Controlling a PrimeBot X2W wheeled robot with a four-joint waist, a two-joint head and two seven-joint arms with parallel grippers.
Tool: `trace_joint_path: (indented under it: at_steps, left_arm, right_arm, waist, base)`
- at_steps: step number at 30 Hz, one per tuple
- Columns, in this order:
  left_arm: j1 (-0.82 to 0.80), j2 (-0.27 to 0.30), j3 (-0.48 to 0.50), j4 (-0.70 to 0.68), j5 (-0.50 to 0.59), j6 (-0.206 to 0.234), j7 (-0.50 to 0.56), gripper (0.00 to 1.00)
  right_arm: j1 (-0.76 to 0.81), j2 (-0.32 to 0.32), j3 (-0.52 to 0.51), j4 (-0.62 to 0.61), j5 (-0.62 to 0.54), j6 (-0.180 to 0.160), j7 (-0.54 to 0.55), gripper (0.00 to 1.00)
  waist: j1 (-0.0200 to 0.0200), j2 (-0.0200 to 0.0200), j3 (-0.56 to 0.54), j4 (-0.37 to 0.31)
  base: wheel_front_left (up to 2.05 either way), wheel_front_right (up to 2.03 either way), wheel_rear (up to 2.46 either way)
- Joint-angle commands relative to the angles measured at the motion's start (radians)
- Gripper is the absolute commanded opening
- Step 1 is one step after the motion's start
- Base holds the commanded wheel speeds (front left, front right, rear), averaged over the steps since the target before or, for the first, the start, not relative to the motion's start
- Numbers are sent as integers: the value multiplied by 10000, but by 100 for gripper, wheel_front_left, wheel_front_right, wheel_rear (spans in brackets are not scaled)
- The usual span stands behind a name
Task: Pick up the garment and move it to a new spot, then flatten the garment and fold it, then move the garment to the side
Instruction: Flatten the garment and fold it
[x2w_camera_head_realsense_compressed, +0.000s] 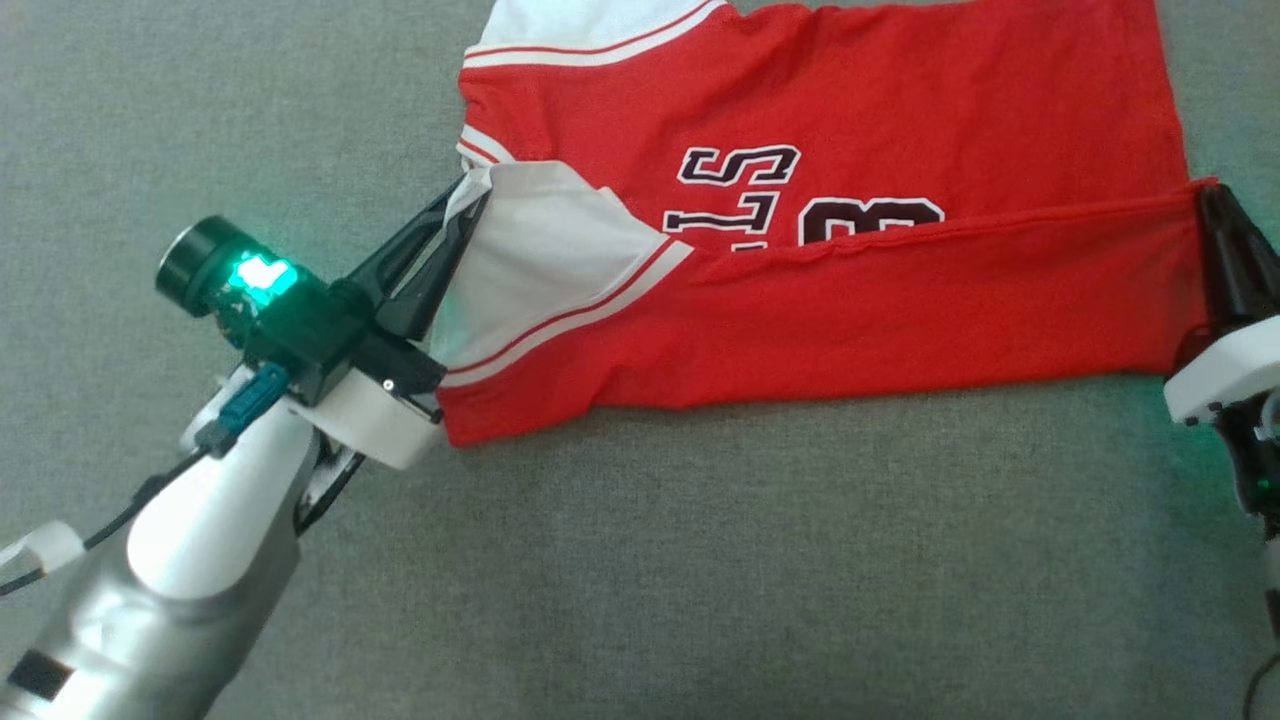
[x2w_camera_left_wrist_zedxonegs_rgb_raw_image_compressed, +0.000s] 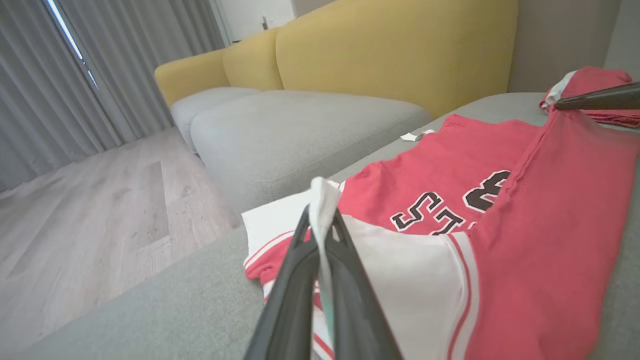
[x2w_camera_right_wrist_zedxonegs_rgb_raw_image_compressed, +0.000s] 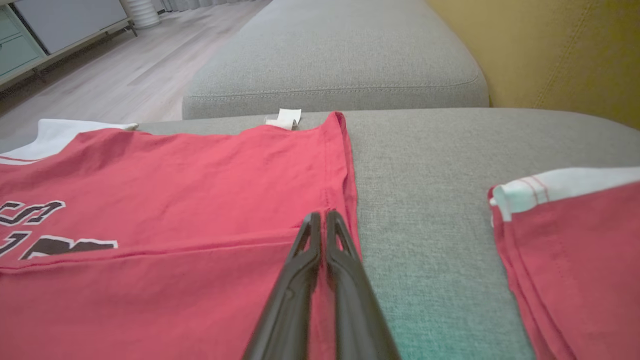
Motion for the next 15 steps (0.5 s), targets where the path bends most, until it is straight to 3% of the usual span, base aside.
trace_joint_path:
  at_steps: [1, 2, 6, 15]
  left_arm:
    - [-317, 142, 514, -16, -88, 24, -22, 95]
    - [-240, 47, 648, 17, -92, 55, -22, 100]
    - [407, -328, 1191, 8, -261, 348, -22, 100]
    - [3609, -1734, 2508, -436, -892, 1250, -22, 100]
  right_arm:
    - [-185, -196, 143, -25, -78, 65, -242, 100]
    - [-247, -172, 167, 102, -81, 65, -341, 100]
    - [-236, -80, 300, 399, -36, 65, -691, 100]
    - [471, 221, 239, 951, 347, 65, -1439, 100]
  waist:
    - [-2, 0, 31, -16]
    - [-2, 0, 23, -18]
    - [-2, 0, -139, -48]
    - [-2, 0, -704, -123]
  base:
    - [0, 0, 0]
    - [0, 0, 0]
    - [0, 0, 0]
    - [0, 0, 0]
